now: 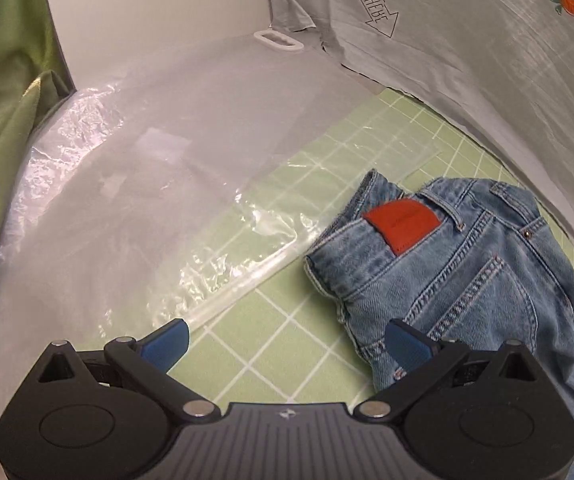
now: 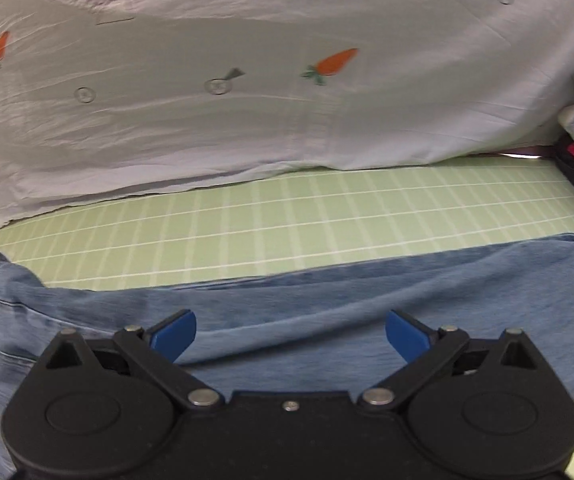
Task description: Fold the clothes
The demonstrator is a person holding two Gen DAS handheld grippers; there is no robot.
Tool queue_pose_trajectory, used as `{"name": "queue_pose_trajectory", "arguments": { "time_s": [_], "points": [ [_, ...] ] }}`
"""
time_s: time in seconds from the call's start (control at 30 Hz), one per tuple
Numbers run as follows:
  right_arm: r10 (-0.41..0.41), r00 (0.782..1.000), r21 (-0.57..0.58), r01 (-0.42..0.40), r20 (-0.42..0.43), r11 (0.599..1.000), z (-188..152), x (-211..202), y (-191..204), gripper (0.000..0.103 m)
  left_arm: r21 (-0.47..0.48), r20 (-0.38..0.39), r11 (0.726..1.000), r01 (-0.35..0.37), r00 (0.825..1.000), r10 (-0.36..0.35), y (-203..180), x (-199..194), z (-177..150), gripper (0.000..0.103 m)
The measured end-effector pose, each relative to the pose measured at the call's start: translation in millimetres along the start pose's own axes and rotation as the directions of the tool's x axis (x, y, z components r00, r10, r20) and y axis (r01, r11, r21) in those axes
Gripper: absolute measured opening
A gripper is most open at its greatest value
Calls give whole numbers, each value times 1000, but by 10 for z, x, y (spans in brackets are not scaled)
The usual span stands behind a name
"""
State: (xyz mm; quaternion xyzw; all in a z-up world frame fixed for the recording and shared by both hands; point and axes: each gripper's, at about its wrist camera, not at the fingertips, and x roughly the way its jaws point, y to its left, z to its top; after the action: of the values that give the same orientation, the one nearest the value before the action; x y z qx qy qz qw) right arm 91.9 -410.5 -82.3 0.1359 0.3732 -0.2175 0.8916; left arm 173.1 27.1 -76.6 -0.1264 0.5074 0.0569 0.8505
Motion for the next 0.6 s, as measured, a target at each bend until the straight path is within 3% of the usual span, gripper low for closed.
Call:
{"name": "queue_pose_trajectory", "arguments": {
  "time_s": [0.1,0.2,0.33,0.6],
  "points": [
    [94,996,8,-94,-8,996,6,152,650,102,3,-25,997,79,997,-79,85,183,172,100],
    [194,981,-10,-195,-16,981,27,341,1241,102,-15,-69,993,118,991,-118,135,396,357,94],
    [274,961,-85,-277,-48,957,86,527,1875,99,-41,-114,987,154,981,-158,142,590,532,94],
    [298,946,-262,-323,-132,909,93,855,2513,99,-38,-162,986,161,973,-165,100,784,635,89]
  ]
}}
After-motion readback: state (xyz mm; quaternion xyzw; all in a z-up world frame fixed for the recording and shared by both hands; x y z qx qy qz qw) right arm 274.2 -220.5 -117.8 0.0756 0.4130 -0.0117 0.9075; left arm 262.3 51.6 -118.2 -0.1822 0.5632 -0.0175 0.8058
